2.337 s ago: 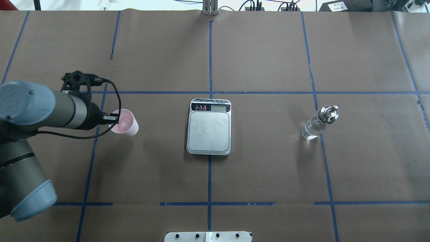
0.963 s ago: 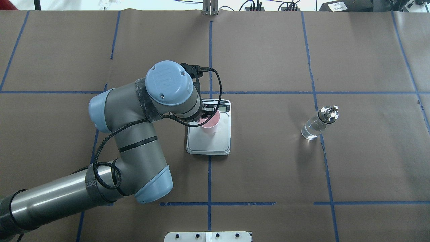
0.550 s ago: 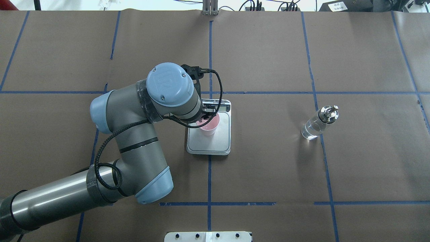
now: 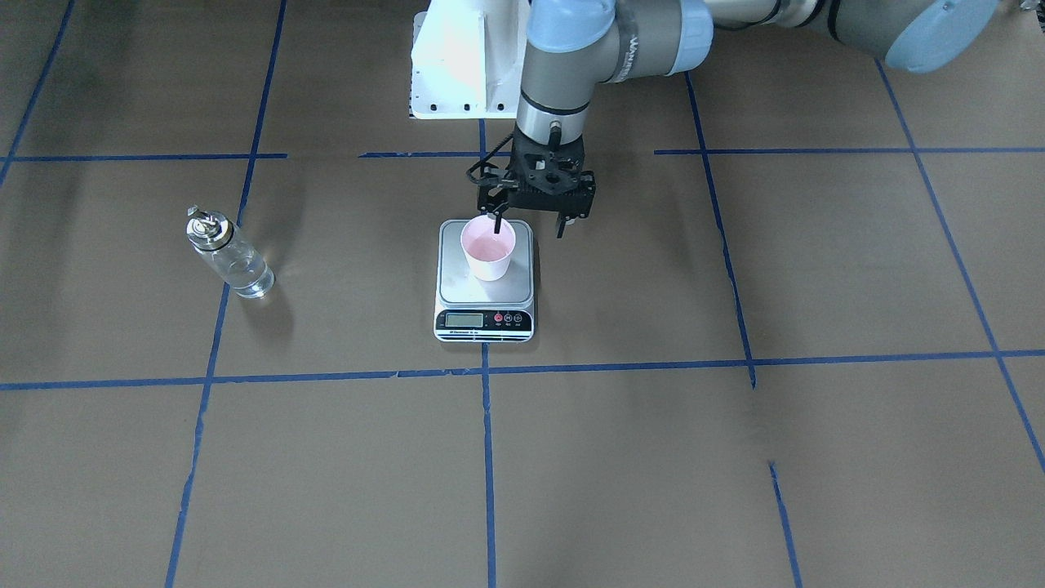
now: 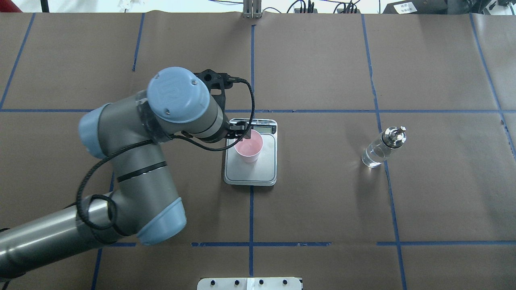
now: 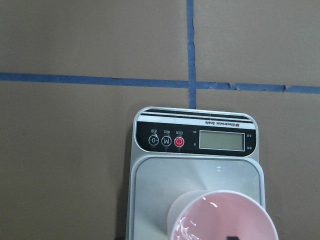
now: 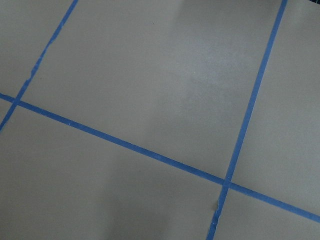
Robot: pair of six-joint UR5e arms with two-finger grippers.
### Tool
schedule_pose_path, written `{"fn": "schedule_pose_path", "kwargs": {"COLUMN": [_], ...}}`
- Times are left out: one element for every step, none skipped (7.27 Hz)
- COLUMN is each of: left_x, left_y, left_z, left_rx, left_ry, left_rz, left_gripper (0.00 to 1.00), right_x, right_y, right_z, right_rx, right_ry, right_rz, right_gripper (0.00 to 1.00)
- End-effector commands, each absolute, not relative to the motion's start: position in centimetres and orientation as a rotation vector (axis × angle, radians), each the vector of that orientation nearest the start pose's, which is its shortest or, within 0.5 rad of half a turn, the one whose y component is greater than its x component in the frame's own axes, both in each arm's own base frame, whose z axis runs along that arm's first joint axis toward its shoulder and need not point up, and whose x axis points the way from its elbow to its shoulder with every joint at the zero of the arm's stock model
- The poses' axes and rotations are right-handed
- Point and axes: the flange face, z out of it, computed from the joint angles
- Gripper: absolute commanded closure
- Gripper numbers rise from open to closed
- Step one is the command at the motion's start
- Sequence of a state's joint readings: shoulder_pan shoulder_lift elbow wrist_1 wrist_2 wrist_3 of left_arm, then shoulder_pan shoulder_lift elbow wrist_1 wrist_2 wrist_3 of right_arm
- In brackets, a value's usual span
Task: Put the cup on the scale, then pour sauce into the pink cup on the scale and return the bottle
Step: 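Open the left gripper and withdraw it away from the cup, then reach the right gripper to the glass sauce dispenser and grasp it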
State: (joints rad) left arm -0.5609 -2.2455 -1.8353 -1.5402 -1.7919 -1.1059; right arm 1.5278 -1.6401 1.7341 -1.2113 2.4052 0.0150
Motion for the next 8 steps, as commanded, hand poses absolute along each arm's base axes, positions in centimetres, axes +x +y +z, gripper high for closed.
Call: {"fn": "schedule_pose_path", "kwargs": {"left_x": [35.2, 29.6, 22.3, 15.1, 9.0, 2.4, -3.5, -6.8], "left_y": [-44.3, -46.9, -49.7, -51.3, -53.4, -55.7, -57.1, -57.5], "left_z": [20.3, 25.0, 29.1, 33.2, 36.4, 40.5, 45.7, 50.2], "left_rx": [0.425, 0.448, 0.462, 0.456, 0.434, 0.433, 0.392, 0.319], "left_ry": [0.784, 0.69, 0.626, 0.576, 0.55, 0.498, 0.505, 0.512], "left_rz": [0.162, 0.242, 0.342, 0.348, 0.327, 0.413, 0.454, 0.408], "left_gripper": [0.0, 0.0, 0.0, 0.0, 0.0, 0.0, 0.0, 0.0], "right_x": [3.0, 0.7, -1.7, -4.4, -7.7, -11.4, -13.8, -16.5], "right_y": [-47.9, -47.4, -46.9, -46.3, -45.1, -43.7, -42.6, -40.6], "right_z": [53.6, 50.2, 47.7, 44.4, 40.6, 37.9, 34.7, 32.2], "right_rx": [0.38, 0.356, 0.329, 0.318, 0.32, 0.318, 0.314, 0.309], "right_ry": [-0.912, -0.941, -0.97, -0.976, -0.972, -0.974, -1.009, -1.036], "right_rz": [-0.136, -0.082, -0.057, -0.015, 0.043, 0.062, 0.1, 0.113], "right_gripper": [0.0, 0.0, 0.0, 0.0, 0.0, 0.0, 0.0, 0.0]}}
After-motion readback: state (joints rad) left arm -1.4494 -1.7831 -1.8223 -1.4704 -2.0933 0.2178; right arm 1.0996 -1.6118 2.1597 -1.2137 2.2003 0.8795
